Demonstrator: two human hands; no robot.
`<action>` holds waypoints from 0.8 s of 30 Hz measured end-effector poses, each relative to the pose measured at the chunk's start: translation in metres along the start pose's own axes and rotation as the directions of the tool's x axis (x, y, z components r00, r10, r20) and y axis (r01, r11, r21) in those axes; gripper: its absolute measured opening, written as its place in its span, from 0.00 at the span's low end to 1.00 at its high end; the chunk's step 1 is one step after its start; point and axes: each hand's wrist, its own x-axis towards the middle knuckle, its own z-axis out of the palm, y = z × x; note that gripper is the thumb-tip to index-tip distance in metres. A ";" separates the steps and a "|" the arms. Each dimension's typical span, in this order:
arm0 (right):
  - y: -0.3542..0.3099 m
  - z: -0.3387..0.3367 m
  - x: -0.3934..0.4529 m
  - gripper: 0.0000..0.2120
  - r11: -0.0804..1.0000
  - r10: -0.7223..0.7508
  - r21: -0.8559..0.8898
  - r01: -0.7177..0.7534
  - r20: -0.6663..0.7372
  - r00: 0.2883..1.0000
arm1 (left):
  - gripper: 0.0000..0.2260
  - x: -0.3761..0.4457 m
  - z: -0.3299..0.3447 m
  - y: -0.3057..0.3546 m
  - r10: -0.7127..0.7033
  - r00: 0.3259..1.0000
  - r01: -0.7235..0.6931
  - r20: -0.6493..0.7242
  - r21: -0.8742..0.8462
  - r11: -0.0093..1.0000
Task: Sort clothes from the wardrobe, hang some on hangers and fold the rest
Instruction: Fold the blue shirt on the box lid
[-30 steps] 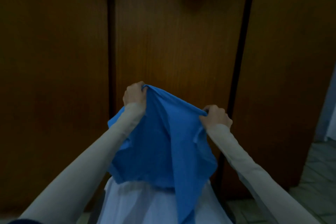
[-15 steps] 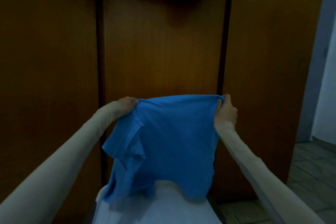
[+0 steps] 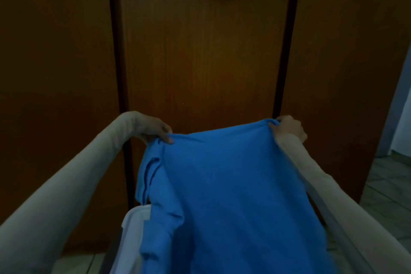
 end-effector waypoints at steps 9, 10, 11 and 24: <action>0.059 0.144 -0.045 0.16 0.987 0.028 -0.161 0.028 0.336 0.942 | 0.19 0.095 0.141 -0.089 0.063 0.856 0.226 -0.513 0.480 0.847; 0.068 0.158 -0.055 0.19 0.986 -0.001 -0.150 0.069 0.409 0.913 | 0.19 0.101 0.161 -0.101 0.064 0.875 0.212 -0.480 0.498 0.841; 0.075 0.172 -0.066 0.20 0.981 -0.050 -0.139 0.134 0.486 0.873 | 0.18 0.104 0.178 -0.112 0.064 0.894 0.198 -0.443 0.520 0.831; 0.120 0.225 -0.140 0.40 0.817 -0.105 -0.144 0.558 0.915 0.390 | 0.18 0.097 0.207 -0.158 -0.098 0.986 0.146 -0.132 0.431 0.891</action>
